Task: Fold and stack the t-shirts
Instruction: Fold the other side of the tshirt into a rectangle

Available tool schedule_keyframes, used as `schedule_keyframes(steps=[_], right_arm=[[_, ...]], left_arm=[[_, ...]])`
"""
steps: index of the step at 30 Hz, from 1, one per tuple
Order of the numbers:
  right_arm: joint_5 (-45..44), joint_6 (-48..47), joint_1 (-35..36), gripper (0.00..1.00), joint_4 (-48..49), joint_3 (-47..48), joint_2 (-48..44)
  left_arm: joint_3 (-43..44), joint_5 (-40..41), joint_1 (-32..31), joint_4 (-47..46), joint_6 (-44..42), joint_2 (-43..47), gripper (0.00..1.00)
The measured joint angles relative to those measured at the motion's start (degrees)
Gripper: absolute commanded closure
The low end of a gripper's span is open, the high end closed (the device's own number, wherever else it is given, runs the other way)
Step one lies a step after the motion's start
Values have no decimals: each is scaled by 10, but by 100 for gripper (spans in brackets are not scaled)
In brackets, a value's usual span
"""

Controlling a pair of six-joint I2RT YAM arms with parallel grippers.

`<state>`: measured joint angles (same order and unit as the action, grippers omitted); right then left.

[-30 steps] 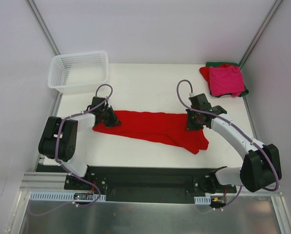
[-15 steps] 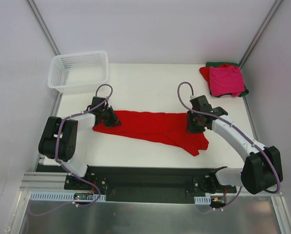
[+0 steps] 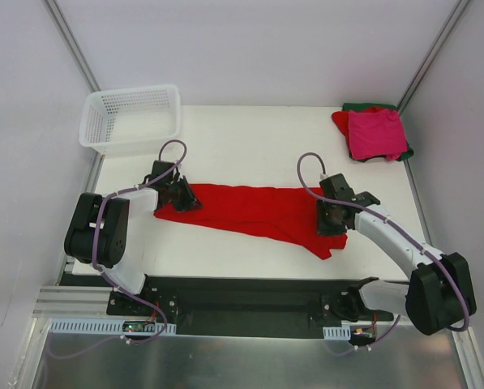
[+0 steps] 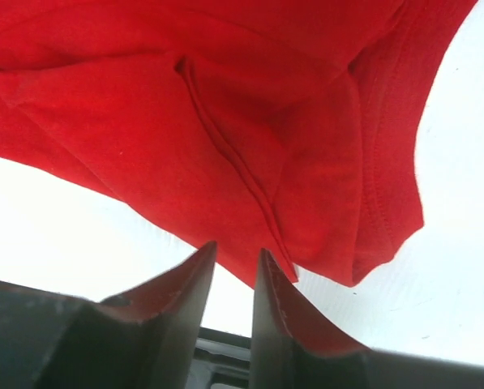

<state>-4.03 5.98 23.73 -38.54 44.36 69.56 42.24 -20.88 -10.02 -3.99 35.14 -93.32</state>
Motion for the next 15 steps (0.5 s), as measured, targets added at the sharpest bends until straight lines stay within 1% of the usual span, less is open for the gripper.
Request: schedule_keyframes(steps=[4, 15], right_arm=[[0, -2, 0, 70, 17, 6, 21], [9, -21, 0, 69, 82, 79, 114]], left_arm=[[0, 0, 0, 0, 0, 0, 100], [0, -1, 0, 0, 0, 0, 100]])
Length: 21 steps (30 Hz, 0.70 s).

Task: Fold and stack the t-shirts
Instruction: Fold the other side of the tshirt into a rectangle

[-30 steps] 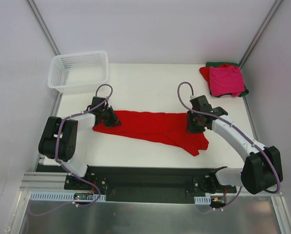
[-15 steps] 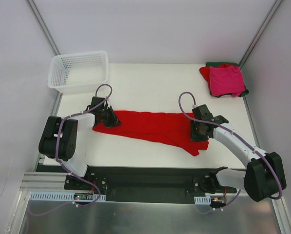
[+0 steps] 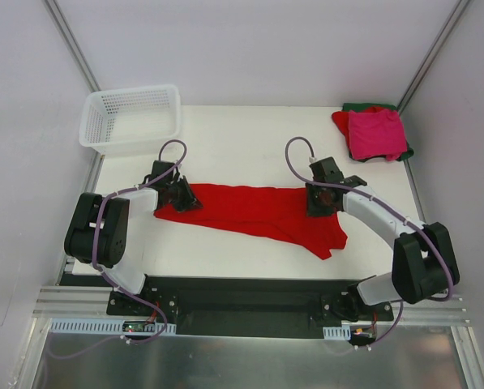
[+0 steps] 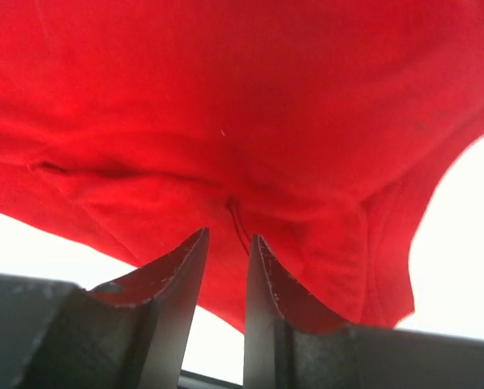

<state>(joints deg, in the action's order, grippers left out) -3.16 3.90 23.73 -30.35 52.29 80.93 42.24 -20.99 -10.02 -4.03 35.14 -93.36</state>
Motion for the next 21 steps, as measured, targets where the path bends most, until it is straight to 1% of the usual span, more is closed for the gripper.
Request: schedule_keyframes(steps=[8, 17, 20, 21], right_arm=[[17, -16, 0, 69, 26, 16, 45], [22, -19, 0, 70, 33, 18, 58], [22, -20, 0, 74, 35, 18, 58], [22, -20, 0, 79, 35, 18, 58]], left_arm=[[0, 0, 0, 0, 0, 0, 100], [0, -3, 0, -1, 0, -2, 100], [0, -4, 0, -2, 0, -2, 100], [0, -5, 0, -2, 0, -2, 100]])
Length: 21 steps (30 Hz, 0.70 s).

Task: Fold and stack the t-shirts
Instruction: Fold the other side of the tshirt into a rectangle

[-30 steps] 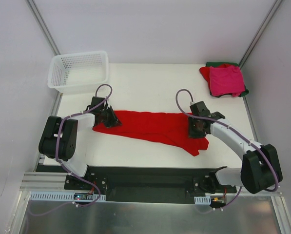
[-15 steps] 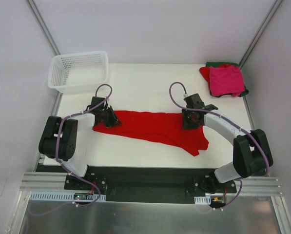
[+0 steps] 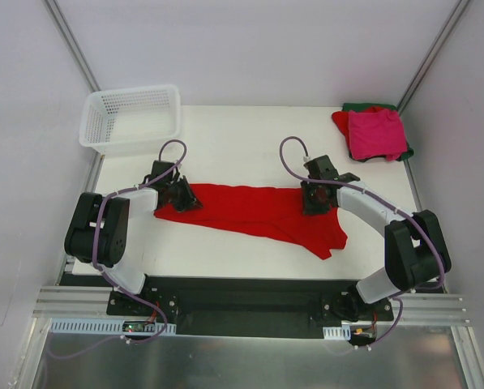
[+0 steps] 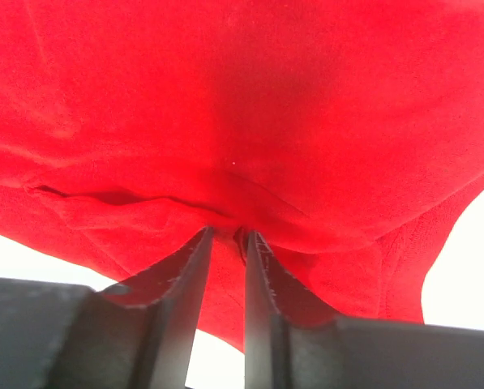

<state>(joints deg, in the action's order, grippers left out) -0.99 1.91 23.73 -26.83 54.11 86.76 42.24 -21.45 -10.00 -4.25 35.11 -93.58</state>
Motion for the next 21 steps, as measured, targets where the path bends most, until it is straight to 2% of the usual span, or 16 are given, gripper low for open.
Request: schedule_keyframes(steps=[3, 6, 12, 14, 16, 18, 21], right_arm=[[5, -1, 0, 91, 0, 0, 0], [10, -2, 0, 99, 0, 0, 0], [15, -3, 0, 99, 0, 0, 0], [15, -3, 0, 98, 0, 0, -1], [14, -3, 0, 84, -2, 0, -3], [14, -3, 0, 76, -5, 0, -9], [9, -5, 0, 75, -7, 0, -16]], left_arm=[[0, -1, 0, -1, 0, 0, 100], [0, -1, 0, -1, 0, 0, 100], [0, -2, 0, -1, 0, -1, 100], [0, -2, 0, -1, 0, -1, 100], [0, -2, 0, -1, 0, -1, 100], [0, -4, 0, -2, 0, -1, 100], [0, -5, 0, -3, 0, -2, 100]])
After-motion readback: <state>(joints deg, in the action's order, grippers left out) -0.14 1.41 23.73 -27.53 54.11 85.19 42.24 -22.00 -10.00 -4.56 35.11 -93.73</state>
